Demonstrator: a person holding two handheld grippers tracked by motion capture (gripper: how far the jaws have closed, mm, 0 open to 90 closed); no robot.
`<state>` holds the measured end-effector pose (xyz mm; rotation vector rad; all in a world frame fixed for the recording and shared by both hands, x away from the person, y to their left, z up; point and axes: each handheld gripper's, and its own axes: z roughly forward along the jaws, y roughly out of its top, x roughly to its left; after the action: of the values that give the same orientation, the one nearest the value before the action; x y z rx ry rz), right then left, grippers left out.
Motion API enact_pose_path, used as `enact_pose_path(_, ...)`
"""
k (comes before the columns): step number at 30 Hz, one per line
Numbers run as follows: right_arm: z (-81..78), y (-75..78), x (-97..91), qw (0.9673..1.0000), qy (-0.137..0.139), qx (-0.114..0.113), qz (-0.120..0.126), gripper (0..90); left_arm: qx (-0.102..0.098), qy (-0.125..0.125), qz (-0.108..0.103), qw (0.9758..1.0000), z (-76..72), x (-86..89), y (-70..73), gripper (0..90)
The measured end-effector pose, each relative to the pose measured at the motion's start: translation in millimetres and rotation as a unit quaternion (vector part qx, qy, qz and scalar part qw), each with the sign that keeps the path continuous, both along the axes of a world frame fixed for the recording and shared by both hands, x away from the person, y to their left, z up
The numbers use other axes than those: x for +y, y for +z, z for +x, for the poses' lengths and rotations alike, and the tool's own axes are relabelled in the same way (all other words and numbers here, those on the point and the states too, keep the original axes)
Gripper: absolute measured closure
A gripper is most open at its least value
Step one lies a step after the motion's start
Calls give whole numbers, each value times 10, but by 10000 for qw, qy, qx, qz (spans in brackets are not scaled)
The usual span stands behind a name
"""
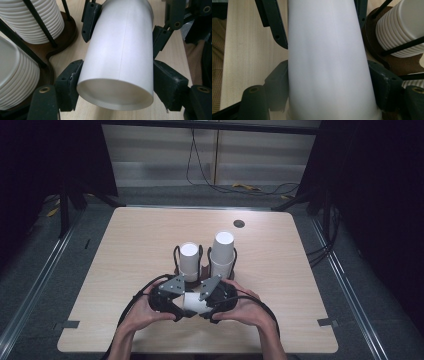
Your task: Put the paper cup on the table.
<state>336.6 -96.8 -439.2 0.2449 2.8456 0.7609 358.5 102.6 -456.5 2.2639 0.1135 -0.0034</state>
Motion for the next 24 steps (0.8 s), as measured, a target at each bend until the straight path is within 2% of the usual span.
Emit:
enact_pose_path(2, 13, -1, -10, 10000, -21, 63, 48, 250, 144, -17, -122, 9998, 19, 18, -12, 302)
enact_pose_path(3, 7, 1, -15, 9998, -116, 134, 67, 236, 156, -23, -140, 9998, 17, 24, -11, 310)
enact_pose_path(6, 22, -9, -28, 9996, -157, 161, 182, 201, 91, -11, -123, 9999, 6, 26, -1, 334)
enact_pose_path(12, 25, -6, -54, 9991, -216, 9, 356, 161, 99, 95, -145, 9998, 0, 54, 2, 339)
enact_pose_path(13, 20, -4, -67, 9988, -281, 5, 389, 146, 100, 76, -217, 9997, 2, 57, -5, 339)
enact_pose_path(17, 21, -12, -108, 9984, -339, -28, 457, 139, 123, 112, -252, 9995, -7, 75, -4, 339)
enact_pose_path(24, 19, -39, -181, 9974, -488, 59, 527, 140, 86, 214, -333, 9992, -12, 148, 21, 339)
